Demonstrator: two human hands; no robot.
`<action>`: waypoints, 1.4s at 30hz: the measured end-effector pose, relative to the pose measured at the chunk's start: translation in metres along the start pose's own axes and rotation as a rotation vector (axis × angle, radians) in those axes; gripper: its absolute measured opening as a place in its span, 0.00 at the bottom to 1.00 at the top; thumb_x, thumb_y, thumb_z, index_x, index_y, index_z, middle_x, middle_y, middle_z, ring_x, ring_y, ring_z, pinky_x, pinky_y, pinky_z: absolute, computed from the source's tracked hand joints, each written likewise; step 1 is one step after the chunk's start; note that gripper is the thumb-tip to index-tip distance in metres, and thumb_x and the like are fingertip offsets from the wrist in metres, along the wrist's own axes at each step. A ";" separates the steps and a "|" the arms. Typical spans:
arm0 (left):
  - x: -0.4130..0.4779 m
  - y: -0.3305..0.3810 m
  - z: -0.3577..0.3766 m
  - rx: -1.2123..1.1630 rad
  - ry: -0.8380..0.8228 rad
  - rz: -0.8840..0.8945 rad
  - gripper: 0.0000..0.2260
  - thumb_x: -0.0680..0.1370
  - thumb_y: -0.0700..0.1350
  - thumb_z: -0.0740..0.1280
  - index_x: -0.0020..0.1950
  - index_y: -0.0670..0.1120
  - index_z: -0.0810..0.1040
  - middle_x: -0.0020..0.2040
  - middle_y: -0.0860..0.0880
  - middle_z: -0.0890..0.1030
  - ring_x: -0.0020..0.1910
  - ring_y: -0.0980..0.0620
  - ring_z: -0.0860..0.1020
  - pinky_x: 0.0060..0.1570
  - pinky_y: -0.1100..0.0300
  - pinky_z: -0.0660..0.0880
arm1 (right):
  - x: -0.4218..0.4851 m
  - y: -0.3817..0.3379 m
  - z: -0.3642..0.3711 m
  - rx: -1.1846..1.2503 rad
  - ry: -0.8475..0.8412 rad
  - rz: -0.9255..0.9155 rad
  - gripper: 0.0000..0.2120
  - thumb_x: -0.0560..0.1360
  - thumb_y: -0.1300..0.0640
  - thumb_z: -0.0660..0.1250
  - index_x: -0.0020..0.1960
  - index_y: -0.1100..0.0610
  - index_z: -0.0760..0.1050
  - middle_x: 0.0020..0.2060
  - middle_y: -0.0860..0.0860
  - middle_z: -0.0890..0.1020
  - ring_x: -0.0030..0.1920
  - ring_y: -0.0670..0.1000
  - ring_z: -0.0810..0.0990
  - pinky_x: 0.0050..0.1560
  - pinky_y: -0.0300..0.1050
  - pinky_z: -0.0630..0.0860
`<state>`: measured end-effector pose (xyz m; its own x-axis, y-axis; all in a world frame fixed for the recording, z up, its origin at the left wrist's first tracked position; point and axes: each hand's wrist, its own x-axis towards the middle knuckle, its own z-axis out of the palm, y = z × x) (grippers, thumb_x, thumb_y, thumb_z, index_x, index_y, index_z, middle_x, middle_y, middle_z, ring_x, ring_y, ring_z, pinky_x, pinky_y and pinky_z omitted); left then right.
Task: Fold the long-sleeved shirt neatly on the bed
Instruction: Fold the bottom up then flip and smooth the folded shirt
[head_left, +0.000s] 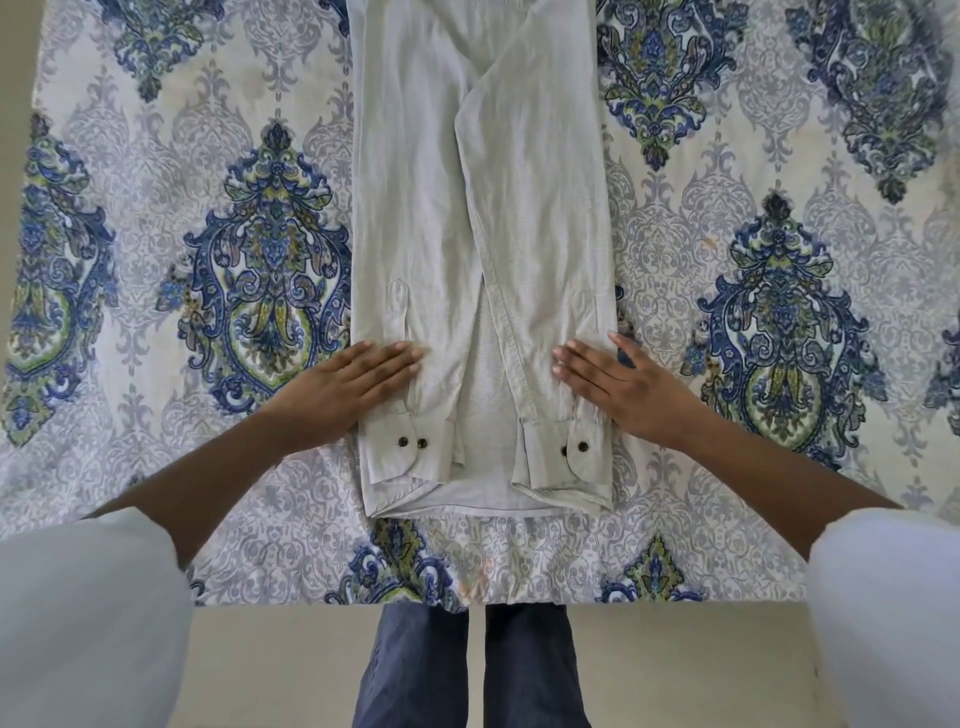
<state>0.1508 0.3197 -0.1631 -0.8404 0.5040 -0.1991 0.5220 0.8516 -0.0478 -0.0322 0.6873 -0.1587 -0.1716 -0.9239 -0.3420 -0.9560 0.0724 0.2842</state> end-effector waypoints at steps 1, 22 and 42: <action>0.000 0.000 0.001 -0.009 0.006 -0.003 0.32 0.72 0.36 0.51 0.77 0.42 0.49 0.78 0.44 0.49 0.77 0.47 0.50 0.75 0.51 0.47 | 0.001 0.000 0.003 -0.003 0.022 -0.002 0.32 0.73 0.65 0.48 0.76 0.59 0.47 0.76 0.54 0.52 0.76 0.53 0.50 0.73 0.57 0.41; 0.050 -0.046 -0.044 -1.171 -0.411 -0.515 0.17 0.77 0.47 0.65 0.66 0.54 0.74 0.67 0.51 0.74 0.66 0.55 0.70 0.68 0.57 0.65 | 0.039 0.044 -0.042 1.266 -0.259 0.237 0.35 0.71 0.78 0.56 0.67 0.45 0.67 0.69 0.48 0.70 0.69 0.48 0.68 0.70 0.39 0.57; 0.098 -0.089 -0.040 -1.486 0.121 -1.107 0.16 0.66 0.51 0.70 0.53 0.52 0.77 0.48 0.47 0.81 0.50 0.45 0.79 0.51 0.50 0.76 | 0.094 0.104 -0.052 1.919 -0.091 0.969 0.15 0.72 0.66 0.69 0.55 0.52 0.73 0.44 0.47 0.79 0.51 0.53 0.78 0.45 0.44 0.76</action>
<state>0.0159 0.2994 -0.1393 -0.7066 -0.3516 -0.6141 -0.6876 0.1365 0.7131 -0.1350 0.5883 -0.1143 -0.5776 -0.3608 -0.7323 0.4266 0.6315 -0.6475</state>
